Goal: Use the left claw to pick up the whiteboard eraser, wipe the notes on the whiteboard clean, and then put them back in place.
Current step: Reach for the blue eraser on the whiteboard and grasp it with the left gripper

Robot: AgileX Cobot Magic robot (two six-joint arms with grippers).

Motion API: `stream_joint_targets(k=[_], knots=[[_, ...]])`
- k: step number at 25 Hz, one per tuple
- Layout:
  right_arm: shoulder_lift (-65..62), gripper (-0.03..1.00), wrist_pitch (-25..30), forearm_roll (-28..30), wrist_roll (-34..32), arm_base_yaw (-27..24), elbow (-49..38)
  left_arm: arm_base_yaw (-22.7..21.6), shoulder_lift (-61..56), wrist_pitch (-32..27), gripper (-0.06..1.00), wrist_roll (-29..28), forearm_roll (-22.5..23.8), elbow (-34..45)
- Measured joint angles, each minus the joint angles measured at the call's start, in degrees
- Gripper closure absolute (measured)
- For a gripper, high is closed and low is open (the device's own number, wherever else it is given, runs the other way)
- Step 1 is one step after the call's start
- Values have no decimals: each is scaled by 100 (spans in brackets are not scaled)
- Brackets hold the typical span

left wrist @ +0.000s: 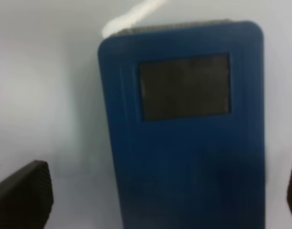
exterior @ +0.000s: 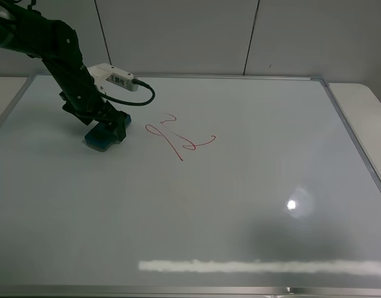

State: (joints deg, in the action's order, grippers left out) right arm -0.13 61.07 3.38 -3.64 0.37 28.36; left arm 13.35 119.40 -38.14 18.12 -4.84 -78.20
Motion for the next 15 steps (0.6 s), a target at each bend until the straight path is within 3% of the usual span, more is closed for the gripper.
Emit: stream_joint_targets(k=[15], knots=[[0, -2, 0, 0, 0, 0, 0, 0, 83, -6, -5, 0, 0, 0]])
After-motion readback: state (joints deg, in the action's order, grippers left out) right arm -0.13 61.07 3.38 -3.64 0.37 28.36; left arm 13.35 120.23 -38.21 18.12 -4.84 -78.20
